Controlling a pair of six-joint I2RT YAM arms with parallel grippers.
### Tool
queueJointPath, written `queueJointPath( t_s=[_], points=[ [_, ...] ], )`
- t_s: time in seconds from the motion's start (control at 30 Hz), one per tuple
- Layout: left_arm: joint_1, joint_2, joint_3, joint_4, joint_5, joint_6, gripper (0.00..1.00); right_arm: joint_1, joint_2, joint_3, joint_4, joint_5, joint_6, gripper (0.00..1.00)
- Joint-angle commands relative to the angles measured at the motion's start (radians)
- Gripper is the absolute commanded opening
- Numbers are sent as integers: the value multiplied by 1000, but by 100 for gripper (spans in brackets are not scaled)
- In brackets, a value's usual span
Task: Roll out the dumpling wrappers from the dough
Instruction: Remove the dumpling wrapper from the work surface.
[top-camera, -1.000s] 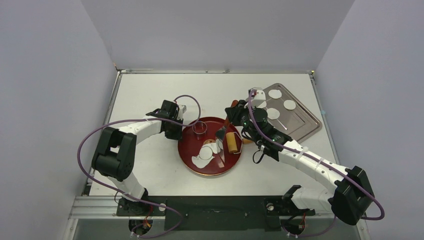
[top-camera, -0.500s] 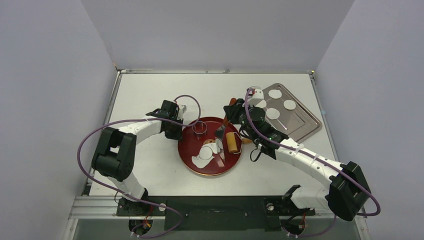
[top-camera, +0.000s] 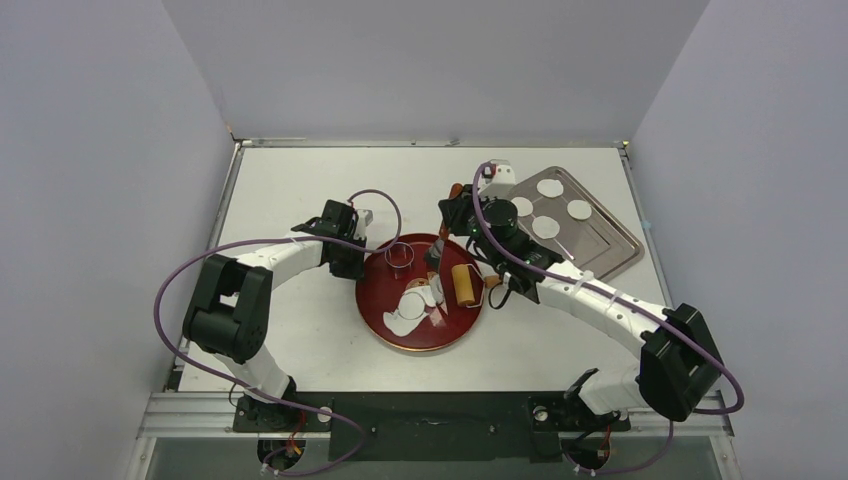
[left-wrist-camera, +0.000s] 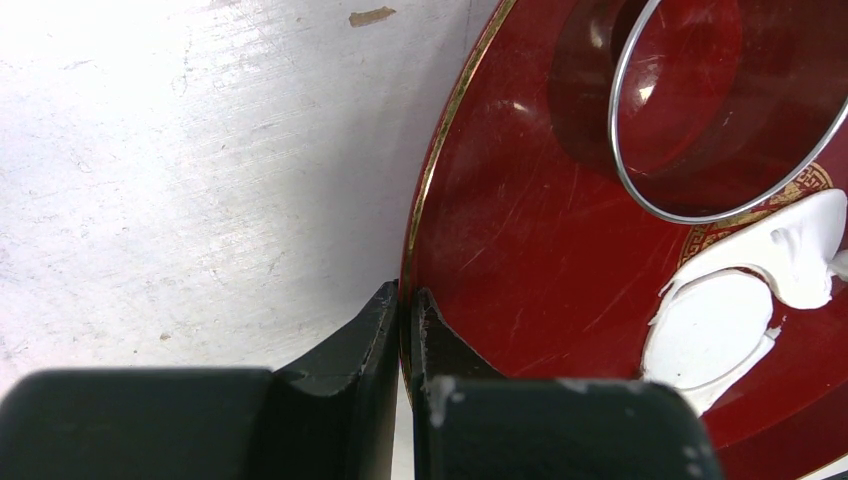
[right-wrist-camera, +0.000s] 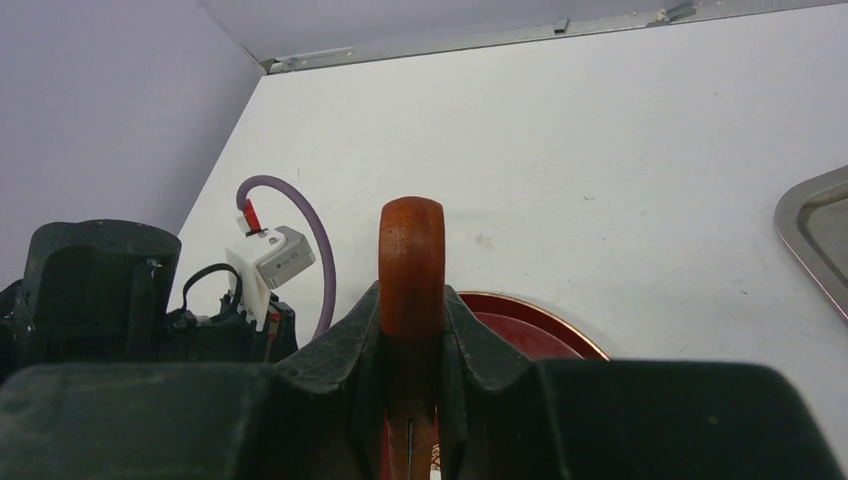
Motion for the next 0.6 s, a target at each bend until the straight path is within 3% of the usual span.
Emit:
queueJointPath(
  t_s=[0.0,0.2,0.57],
  points=[
    [1,-41,4,14,-14,35,0,-11,10,74,88,10,-10,0],
    [2,-43,3,14,-15,35,0,-15,22,94,85,4,-18,0],
    [2,-42,6,13,-11,33,0,-24,-94,79,9,-29,-23,0]
  ],
)
